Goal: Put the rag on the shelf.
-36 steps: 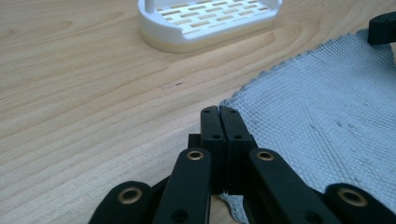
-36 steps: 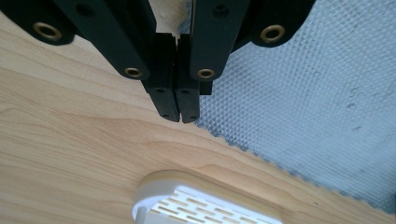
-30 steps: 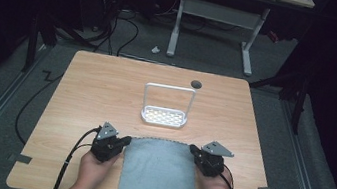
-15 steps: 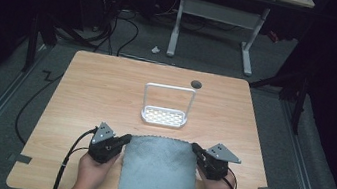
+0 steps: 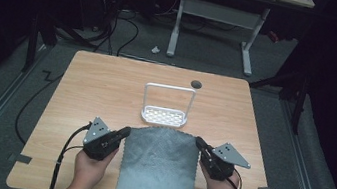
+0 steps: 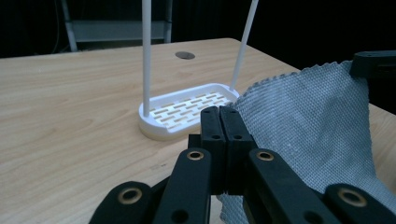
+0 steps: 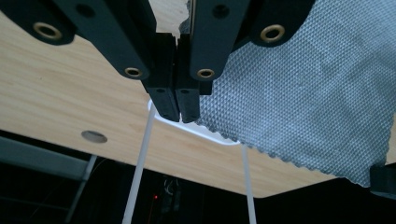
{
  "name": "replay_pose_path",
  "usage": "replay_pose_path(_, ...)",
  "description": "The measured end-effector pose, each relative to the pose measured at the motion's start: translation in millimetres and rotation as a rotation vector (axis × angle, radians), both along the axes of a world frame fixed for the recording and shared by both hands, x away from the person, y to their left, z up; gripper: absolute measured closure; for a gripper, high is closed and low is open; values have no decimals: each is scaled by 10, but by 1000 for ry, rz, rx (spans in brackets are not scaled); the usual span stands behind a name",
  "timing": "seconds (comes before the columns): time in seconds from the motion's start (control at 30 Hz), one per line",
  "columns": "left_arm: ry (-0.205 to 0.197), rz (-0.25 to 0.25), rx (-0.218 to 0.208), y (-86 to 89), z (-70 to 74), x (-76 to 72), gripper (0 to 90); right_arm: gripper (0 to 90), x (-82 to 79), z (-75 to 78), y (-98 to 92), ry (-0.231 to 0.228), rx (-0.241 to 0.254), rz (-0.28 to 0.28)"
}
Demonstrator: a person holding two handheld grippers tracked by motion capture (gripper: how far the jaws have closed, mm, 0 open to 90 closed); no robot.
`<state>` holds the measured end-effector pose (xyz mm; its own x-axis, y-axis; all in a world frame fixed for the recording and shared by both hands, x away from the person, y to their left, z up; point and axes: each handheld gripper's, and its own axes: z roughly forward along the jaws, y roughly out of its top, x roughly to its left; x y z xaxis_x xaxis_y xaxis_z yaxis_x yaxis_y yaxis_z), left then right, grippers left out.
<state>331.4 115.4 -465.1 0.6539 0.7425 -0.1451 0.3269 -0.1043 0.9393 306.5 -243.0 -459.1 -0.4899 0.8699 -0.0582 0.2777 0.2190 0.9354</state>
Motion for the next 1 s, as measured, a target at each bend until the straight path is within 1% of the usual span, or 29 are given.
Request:
replay_pose_path(0.07, -10, 3, -4, 18, 36, 0, 894, 898, 2, 56, -1, -20, 7, 2)
replay_pose_path(0.17, -30, 8, -10, 38, 95, 5, 894, 898, 11, 97, -2, -29, 18, 1)
replay_pose_path(0.3, -70, 7, -15, 56, 188, 9, 894, 898, 26, 218, -3, -60, 29, 1)
replay_pose_path(0.37, -90, 7, -26, 55, 247, 10, 895, 898, 29, 245, -4, -66, 35, 2)
replay_pose_path(0.63, -138, 7, -44, 21, 424, 42, 896, 900, 58, 485, -20, -119, 50, 2)
replay_pose_path(0.7, -150, 11, -56, 15, 465, 52, 896, 900, 69, 518, -20, -132, 54, -2)
replay_pose_path(0.77, -161, 15, -62, 14, 511, 69, 896, 900, 75, 533, -22, -135, 57, -3)
replay_pose_path(0.83, -170, 17, -60, 10, 545, 84, 897, 900, 93, 577, -24, -151, 65, -10)
replay_pose_path(0.9, -188, 23, -59, 13, 603, 108, 897, 899, 102, 604, -26, -157, 71, -16)
replay_pose_path(1.0, -197, 29, -61, 20, 643, 128, 897, 900, 112, 634, -31, -169, 74, -20)
